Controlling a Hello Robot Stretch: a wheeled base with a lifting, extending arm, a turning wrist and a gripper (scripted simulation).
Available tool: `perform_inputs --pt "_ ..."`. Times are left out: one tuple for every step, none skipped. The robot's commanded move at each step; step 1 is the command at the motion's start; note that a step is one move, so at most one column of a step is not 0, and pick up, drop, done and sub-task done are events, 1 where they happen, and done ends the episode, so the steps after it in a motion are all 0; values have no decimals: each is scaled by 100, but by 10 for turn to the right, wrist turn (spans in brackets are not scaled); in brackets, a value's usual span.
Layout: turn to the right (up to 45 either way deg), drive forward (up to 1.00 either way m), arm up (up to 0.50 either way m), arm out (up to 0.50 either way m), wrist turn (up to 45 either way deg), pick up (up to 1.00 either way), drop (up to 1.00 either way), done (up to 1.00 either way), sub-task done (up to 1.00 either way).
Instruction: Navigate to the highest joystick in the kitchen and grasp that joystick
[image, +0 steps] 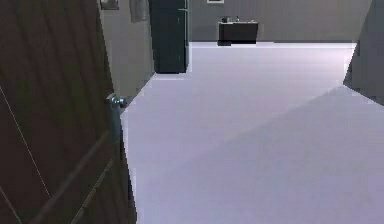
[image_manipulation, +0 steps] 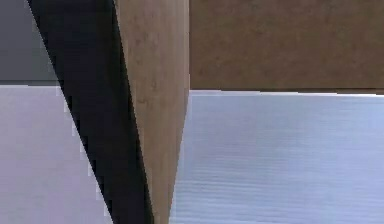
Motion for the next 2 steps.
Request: perform_inputs --pt "60 0 0 0 0 0 0 0 0" --pt "0 45 0 0 0 0 0 0 0"
